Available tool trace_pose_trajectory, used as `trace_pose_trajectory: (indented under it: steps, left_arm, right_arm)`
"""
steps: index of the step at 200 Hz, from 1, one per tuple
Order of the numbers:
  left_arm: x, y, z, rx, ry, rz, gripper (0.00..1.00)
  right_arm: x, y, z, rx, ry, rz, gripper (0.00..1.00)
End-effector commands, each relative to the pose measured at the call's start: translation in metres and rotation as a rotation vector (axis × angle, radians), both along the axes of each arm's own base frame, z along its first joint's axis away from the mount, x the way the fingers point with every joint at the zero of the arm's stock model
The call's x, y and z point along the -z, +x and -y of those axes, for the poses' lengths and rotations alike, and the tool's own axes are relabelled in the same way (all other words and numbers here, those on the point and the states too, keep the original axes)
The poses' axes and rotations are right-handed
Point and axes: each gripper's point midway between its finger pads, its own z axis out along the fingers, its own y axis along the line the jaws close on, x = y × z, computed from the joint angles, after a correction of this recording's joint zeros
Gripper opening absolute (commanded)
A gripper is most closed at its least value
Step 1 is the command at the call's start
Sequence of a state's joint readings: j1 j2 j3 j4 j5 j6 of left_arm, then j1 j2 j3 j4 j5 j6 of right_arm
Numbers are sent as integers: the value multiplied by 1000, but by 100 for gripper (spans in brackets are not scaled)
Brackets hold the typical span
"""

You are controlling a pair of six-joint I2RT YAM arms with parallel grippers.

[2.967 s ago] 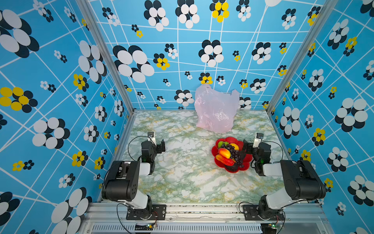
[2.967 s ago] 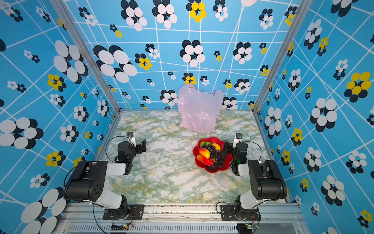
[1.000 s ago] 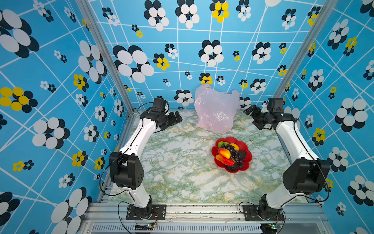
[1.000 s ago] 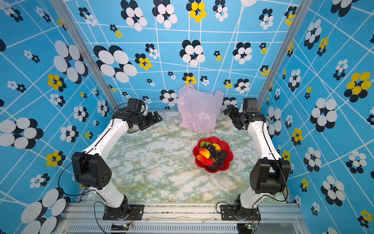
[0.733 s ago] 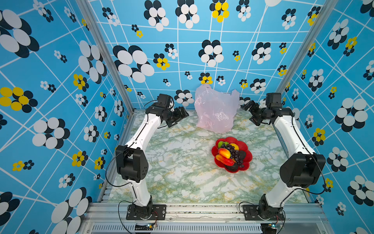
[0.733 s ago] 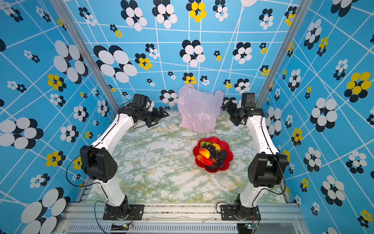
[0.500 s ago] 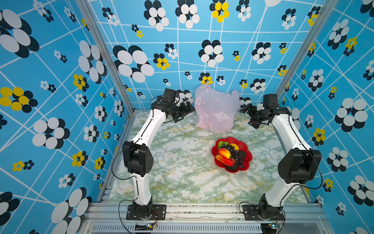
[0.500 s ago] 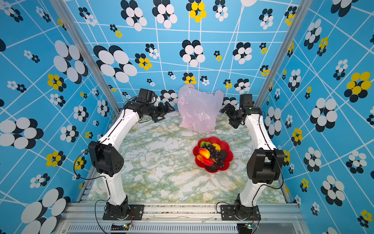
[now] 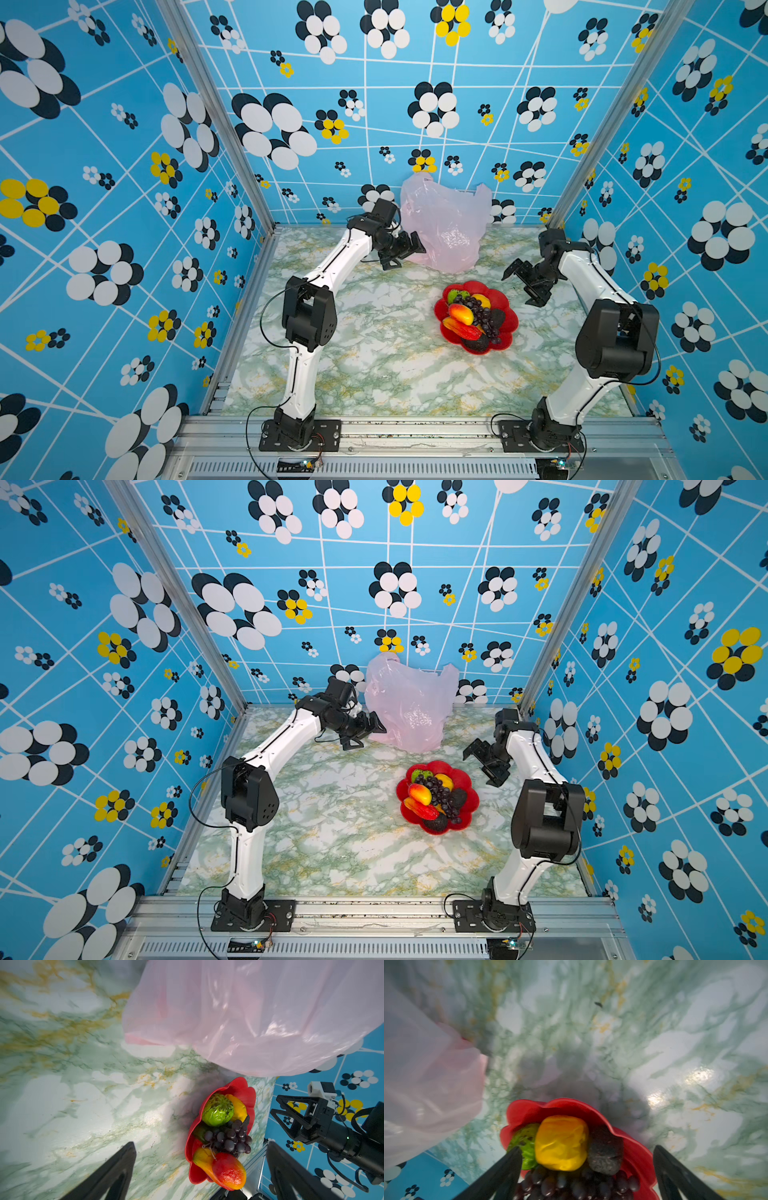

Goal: Place the fruits into the plastic bag

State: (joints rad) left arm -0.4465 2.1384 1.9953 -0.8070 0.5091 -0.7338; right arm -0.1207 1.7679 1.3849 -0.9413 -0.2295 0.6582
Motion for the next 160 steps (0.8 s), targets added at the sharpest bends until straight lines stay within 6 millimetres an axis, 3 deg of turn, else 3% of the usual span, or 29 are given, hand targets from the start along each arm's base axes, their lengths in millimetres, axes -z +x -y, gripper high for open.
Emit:
trace_pose_trajectory:
  steps: [1,55,118,160]
  left_arm:
    - [7,-17,12,12,-25,-29,99]
    - [37,-44,41,69,-21,-83,99]
    - [62,-64,52,68,-41,-142,99]
    - [67,-68,53,64,-48,-151,99]
  right_arm:
    - [8,-17,-3,-43,-2,-8,100]
    - [34,-19,-17,-57,98,7,99]
    - [34,-11,-28,-59,170,46,100]
    - [32,-9,-36,-82,186,61,99]
